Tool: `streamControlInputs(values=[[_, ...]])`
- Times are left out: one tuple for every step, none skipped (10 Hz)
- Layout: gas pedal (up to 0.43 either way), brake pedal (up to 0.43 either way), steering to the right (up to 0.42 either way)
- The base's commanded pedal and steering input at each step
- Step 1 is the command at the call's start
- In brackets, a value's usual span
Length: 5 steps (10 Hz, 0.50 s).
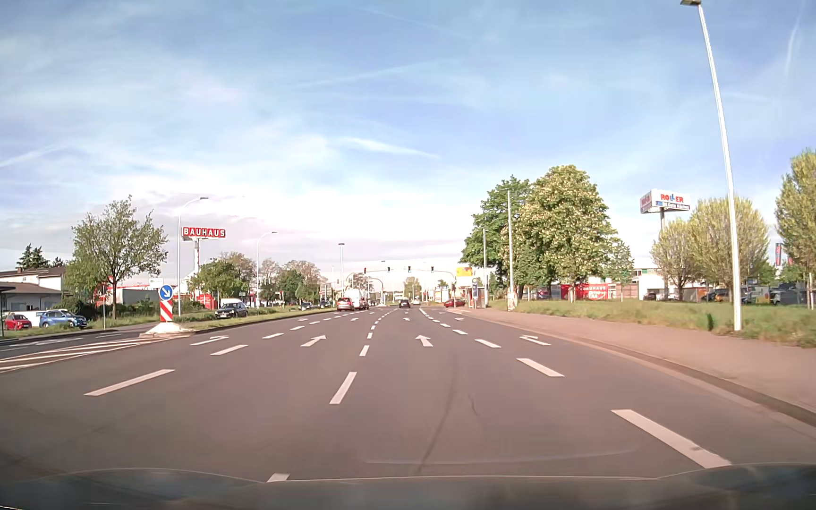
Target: Follow the waypoints while adhering to traffic rules and regulations
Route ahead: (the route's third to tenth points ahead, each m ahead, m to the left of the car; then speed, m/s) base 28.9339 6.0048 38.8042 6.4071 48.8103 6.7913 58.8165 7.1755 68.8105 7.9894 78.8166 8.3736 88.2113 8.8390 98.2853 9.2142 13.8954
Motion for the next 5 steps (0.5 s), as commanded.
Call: streamControlInputs(values=[[0.039,0.000,-0.027],[0.039,0.000,-0.028],[0.039,0.000,-0.027],[0.039,0.000,-0.028],[0.039,0.000,-0.028]])
